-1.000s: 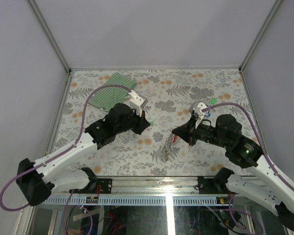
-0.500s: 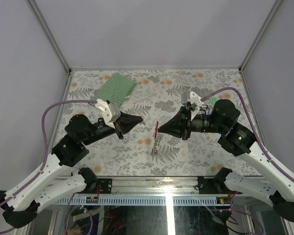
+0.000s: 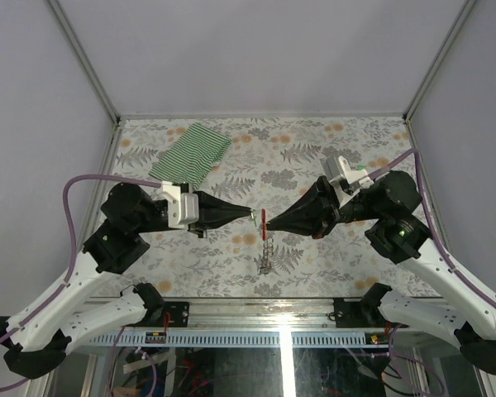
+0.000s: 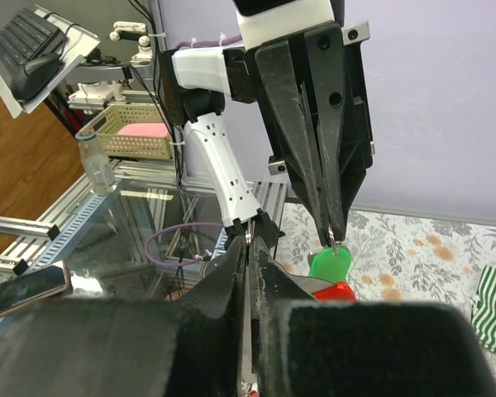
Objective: Put the keys on the keyring
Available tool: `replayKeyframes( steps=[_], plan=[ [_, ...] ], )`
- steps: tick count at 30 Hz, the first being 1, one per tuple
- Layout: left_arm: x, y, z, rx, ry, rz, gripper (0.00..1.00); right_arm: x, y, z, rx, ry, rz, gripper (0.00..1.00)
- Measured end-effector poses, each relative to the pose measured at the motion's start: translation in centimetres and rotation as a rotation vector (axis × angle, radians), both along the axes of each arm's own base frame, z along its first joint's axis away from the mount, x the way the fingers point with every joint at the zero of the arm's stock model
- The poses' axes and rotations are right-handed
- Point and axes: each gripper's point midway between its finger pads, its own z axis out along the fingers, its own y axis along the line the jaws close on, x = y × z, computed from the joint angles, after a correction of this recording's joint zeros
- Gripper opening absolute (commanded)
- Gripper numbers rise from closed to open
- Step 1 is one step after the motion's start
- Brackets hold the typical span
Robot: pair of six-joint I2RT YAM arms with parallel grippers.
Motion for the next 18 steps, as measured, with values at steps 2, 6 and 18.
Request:
replayKeyframes(
  steps=[2, 6, 18],
  plan=[
    [-0.5, 0.0, 0.8, -0.008, -0.029, -0.023, 0.0, -0.2, 0.0, 0.1, 0.005, -0.009, 0.016, 0.0],
    [-1.1, 0.0, 1.8, -0.016, -0.068, -0.061, 0.0, 0.1, 0.2, -0.3, -0.01, 0.0, 0.012, 0.0],
    [-1.3, -0.6, 1.4, 0.003, -0.075, -0.104, 0.0, 0.7, 0.5, -1.1, -0.038, 0.021, -0.015, 0.0]
  ],
)
